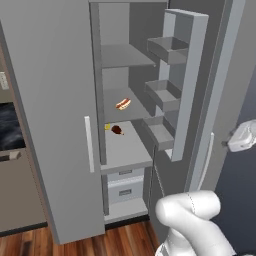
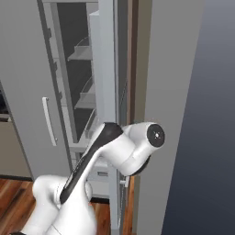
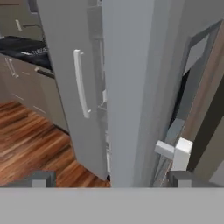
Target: Store the hot dog in the freezer for long-term storage. Close the freezer door after placing the cooked food.
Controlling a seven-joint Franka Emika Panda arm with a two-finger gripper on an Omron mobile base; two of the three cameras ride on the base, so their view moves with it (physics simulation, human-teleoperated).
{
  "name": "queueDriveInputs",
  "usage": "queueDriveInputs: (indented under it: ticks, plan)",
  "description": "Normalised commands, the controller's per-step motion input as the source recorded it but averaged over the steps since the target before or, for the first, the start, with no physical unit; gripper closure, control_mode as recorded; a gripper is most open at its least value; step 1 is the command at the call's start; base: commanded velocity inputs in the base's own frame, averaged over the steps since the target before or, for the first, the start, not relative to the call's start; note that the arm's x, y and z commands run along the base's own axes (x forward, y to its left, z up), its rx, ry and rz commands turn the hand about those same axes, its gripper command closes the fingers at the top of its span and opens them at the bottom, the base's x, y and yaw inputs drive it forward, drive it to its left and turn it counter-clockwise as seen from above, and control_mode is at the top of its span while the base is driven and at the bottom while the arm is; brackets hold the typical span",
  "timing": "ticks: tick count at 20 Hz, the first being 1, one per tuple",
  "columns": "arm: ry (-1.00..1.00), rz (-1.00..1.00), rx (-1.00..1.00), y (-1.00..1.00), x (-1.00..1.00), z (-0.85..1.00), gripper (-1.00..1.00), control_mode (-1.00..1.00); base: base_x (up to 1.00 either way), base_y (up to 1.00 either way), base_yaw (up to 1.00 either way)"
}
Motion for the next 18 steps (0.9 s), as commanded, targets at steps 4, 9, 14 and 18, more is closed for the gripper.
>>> queueDriveInputs:
  ticks: [4,9,14,18]
  plan:
    - [-0.36,0.22,0.19,-0.07,0.63,-0.02,-1.0,-1.0,0.0,0.0,0.0]
    - [-0.07,0.07,0.06,-0.09,0.25,0.0,-1.0,-1.0,0.0,0.0,0.0]
    - [0.0,-0.01,0.0,-0.01,0.43,0.0,-1.0,-1.0,0.0,0.0,0.0]
    - [0.0,0.0,0.0,0.07,0.29,0.0,-1.0,-1.0,0.0,0.0,0.0]
